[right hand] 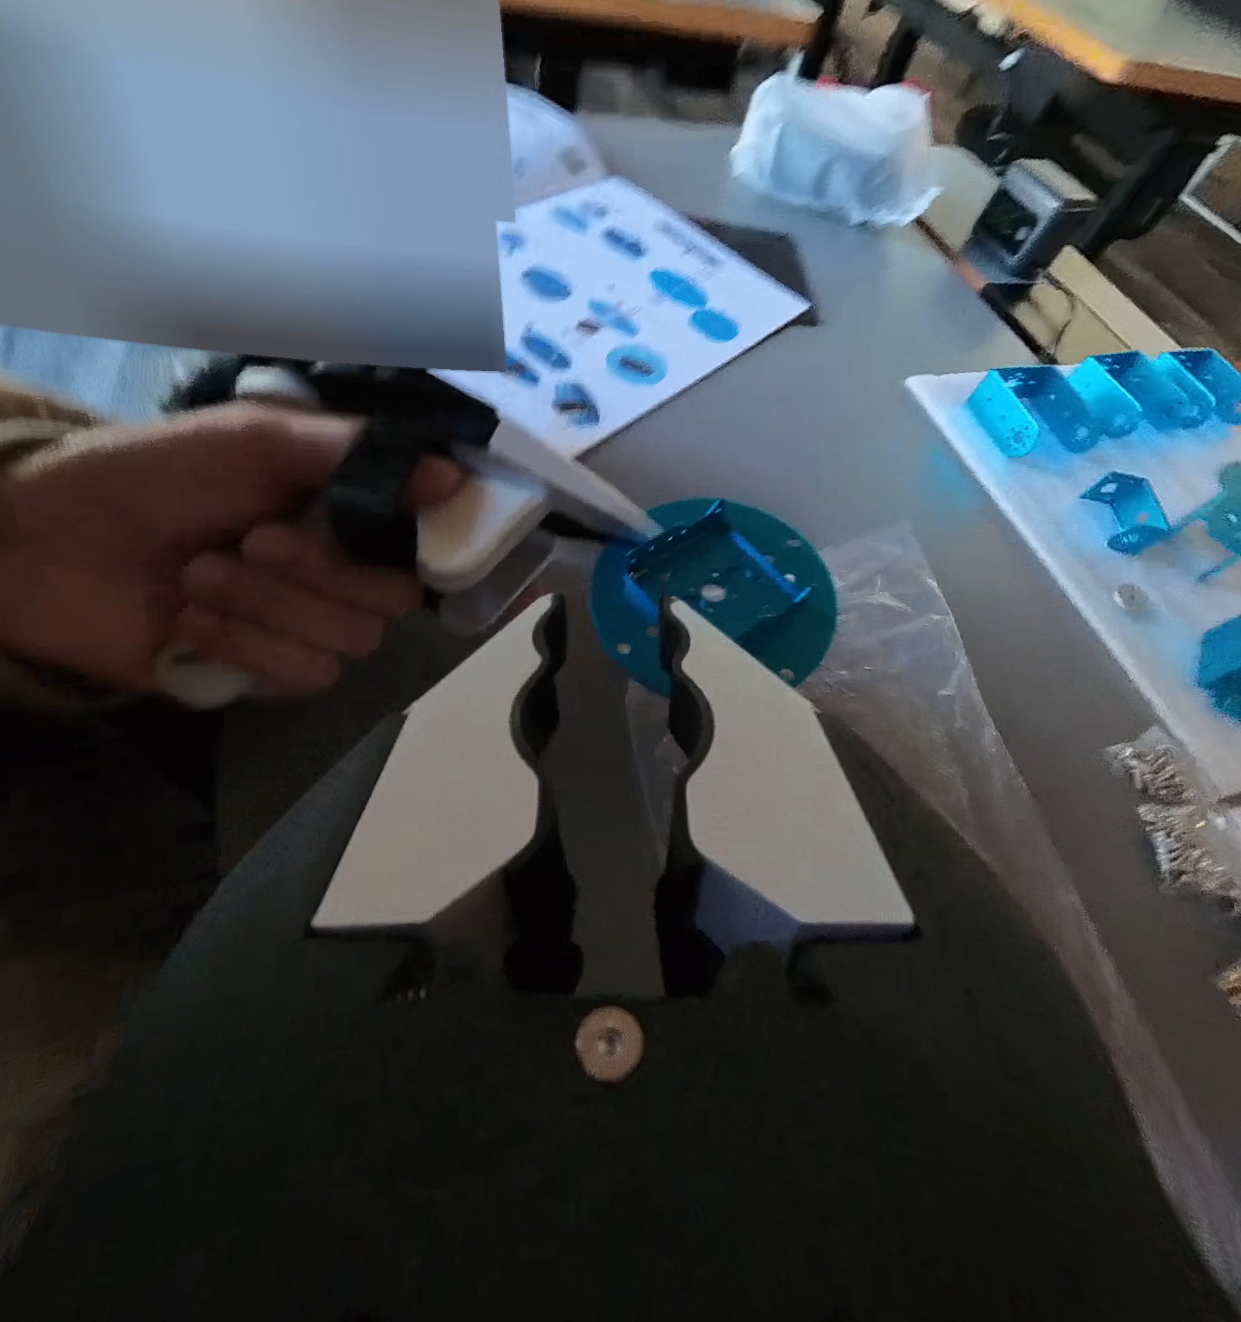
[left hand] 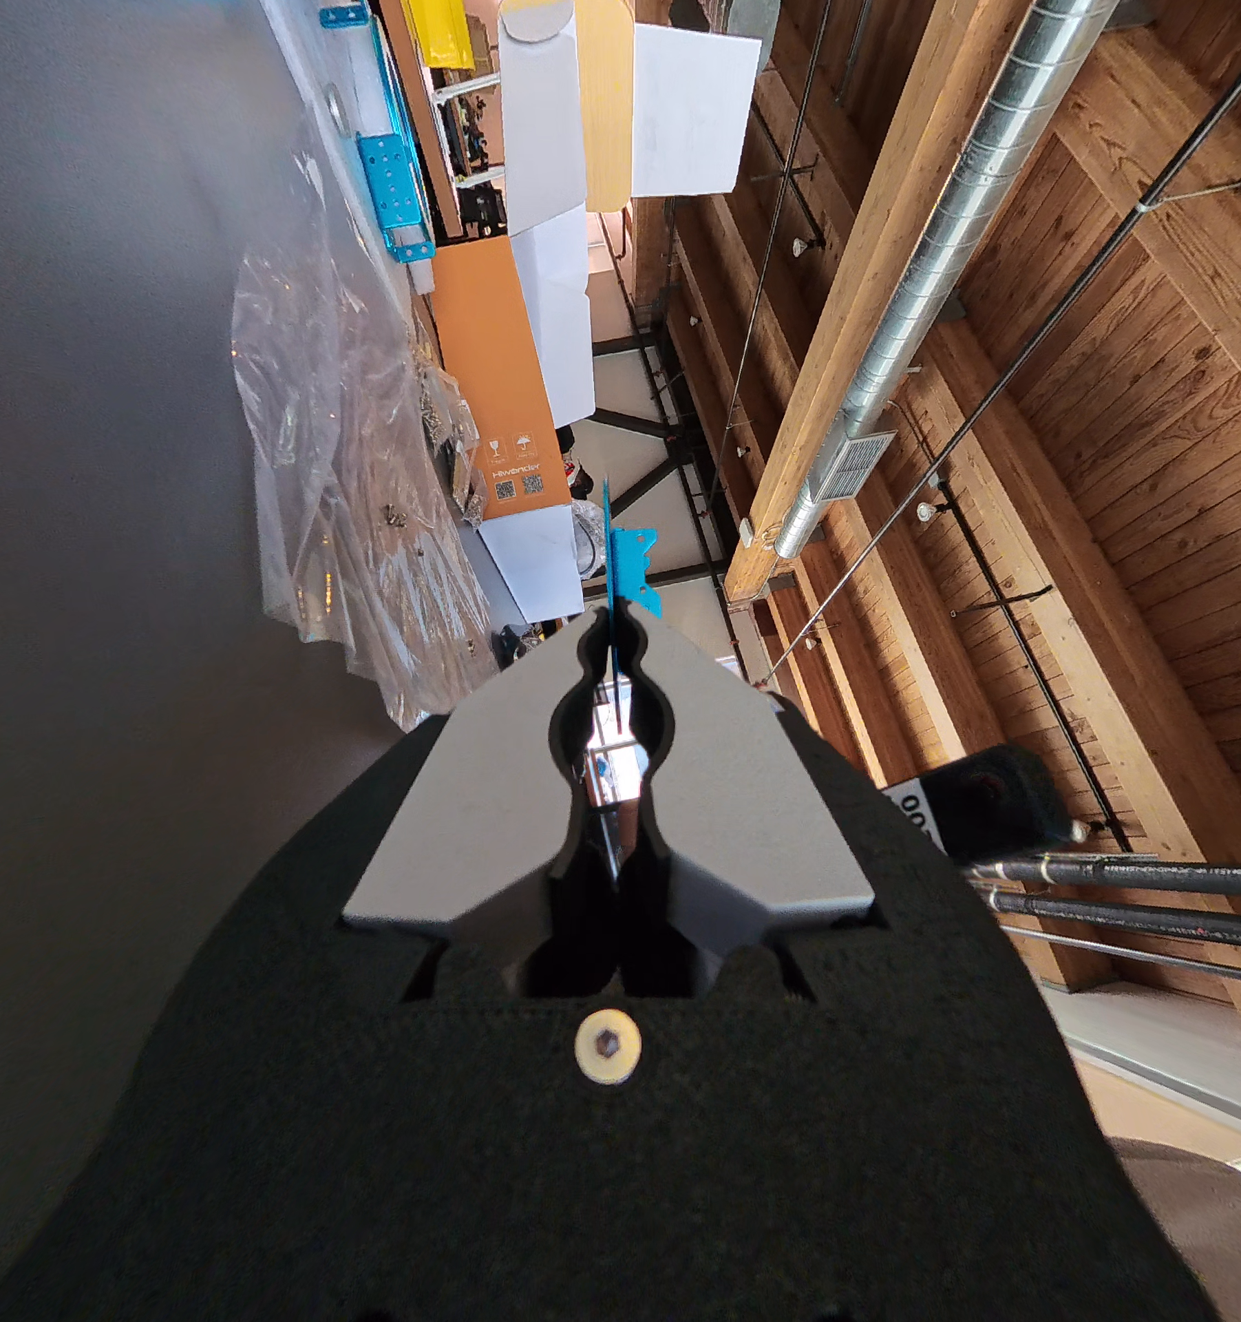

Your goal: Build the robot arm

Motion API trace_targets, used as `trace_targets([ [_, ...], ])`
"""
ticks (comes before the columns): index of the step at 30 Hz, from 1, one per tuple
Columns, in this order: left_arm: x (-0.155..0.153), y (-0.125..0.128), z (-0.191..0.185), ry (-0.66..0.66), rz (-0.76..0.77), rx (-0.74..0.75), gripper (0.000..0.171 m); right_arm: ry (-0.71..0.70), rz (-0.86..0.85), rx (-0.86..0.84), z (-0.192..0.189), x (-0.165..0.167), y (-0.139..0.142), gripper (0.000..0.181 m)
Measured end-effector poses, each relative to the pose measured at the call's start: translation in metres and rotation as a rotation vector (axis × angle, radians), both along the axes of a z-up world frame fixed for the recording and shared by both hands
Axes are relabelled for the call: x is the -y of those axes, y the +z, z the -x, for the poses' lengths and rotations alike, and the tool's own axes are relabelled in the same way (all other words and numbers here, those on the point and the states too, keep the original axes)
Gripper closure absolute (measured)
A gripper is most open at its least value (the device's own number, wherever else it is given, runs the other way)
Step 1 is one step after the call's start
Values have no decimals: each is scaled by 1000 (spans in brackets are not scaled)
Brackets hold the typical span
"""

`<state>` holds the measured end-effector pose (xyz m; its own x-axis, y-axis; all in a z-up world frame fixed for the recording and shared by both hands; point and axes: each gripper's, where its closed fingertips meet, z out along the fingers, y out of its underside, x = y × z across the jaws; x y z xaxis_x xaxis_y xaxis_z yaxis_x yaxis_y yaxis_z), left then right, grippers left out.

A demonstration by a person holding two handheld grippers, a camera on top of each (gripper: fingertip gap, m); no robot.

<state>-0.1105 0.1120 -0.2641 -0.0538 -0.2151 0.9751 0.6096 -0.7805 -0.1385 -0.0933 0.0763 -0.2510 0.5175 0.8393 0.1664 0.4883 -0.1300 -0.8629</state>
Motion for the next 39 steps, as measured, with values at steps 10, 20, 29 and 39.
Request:
trace_targets([
  [10, 9, -3, -15, -86, -50, -87, 171, 105, -78, 183, 6, -8, -24, 157],
  [20, -14, 3, -25, -118, -145, -203, 171, 109, -35, 52, -6, -32, -18, 180],
  [29, -55, 10, -44, -175, -569, -716, 171, 11, -13, -131, -56, -69, -3, 178],
  [39, -62, -13, -72, -284, -1098, -1154, 171, -60, 173, 88, -104, -67, -68, 161],
])
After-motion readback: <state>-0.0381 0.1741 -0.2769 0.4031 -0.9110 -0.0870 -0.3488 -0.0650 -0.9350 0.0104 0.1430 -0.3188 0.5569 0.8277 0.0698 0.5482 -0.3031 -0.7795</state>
